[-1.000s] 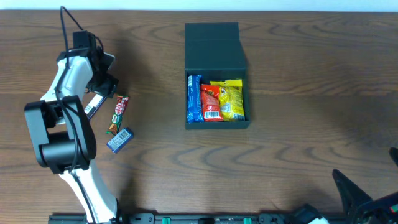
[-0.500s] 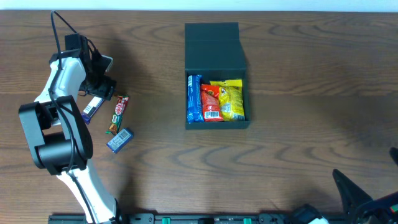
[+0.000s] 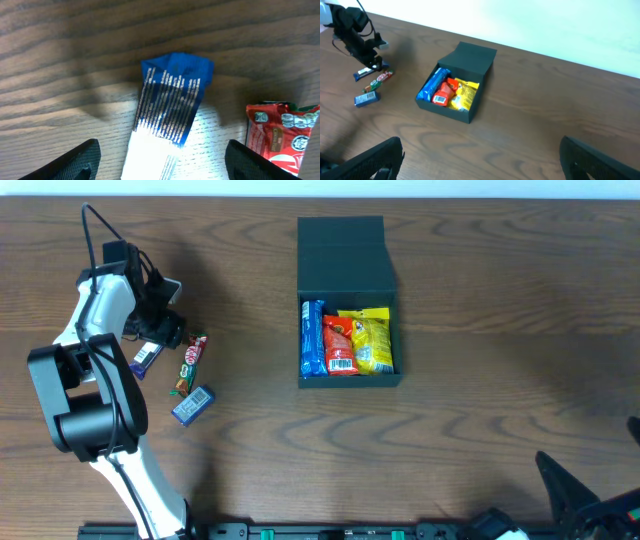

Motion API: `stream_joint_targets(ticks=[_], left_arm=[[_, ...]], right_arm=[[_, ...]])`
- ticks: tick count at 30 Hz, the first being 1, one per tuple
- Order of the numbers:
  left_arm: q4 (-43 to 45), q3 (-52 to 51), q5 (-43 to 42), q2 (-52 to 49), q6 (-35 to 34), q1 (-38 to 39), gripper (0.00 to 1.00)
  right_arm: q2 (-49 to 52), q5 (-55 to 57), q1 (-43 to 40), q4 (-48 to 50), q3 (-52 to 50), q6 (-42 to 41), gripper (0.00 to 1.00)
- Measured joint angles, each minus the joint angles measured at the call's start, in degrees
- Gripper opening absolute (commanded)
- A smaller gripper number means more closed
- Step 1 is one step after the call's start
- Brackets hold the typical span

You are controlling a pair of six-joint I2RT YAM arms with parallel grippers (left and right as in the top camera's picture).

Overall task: Pack container
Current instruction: 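Grasp the dark blue bar with the left gripper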

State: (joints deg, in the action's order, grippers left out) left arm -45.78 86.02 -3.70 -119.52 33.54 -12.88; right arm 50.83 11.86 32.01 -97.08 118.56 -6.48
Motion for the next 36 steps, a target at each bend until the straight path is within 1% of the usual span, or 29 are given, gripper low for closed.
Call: stream_joint_targets(ticks=[9, 24, 25, 31, 32, 36], left_arm=[[0.7, -1.5, 0.0, -0.1, 1.0, -2.0, 0.78], [2.6, -3.2, -0.9, -0.1, 1.0, -2.0, 0.78], [2.7, -3.2, -1.1, -0.1, 1.0, -2.0, 0.77], [2.8, -3.2, -2.0, -0.1, 1.2, -2.0, 0.58], [2.8, -3.2, -2.1, -0.1, 1.2, -2.0, 0.57], [2.8, -3.2, -2.2, -0.1, 1.2, -2.0, 0.56]], right_arm=[[0.0, 0.3, 0.0, 0.0, 0.0, 0.0, 0.99], [0.0, 0.6, 0.0, 0.0, 0.0, 0.0, 0.99], [0.0, 0.6, 0.0, 0.0, 0.0, 0.0, 0.99], [0.0, 0.6, 0.0, 0.0, 0.0, 0.0, 0.99], [0.0, 0.6, 0.0, 0.0, 0.0, 0.0, 0.99], [0.0, 0.6, 0.0, 0.0, 0.0, 0.0, 0.99]])
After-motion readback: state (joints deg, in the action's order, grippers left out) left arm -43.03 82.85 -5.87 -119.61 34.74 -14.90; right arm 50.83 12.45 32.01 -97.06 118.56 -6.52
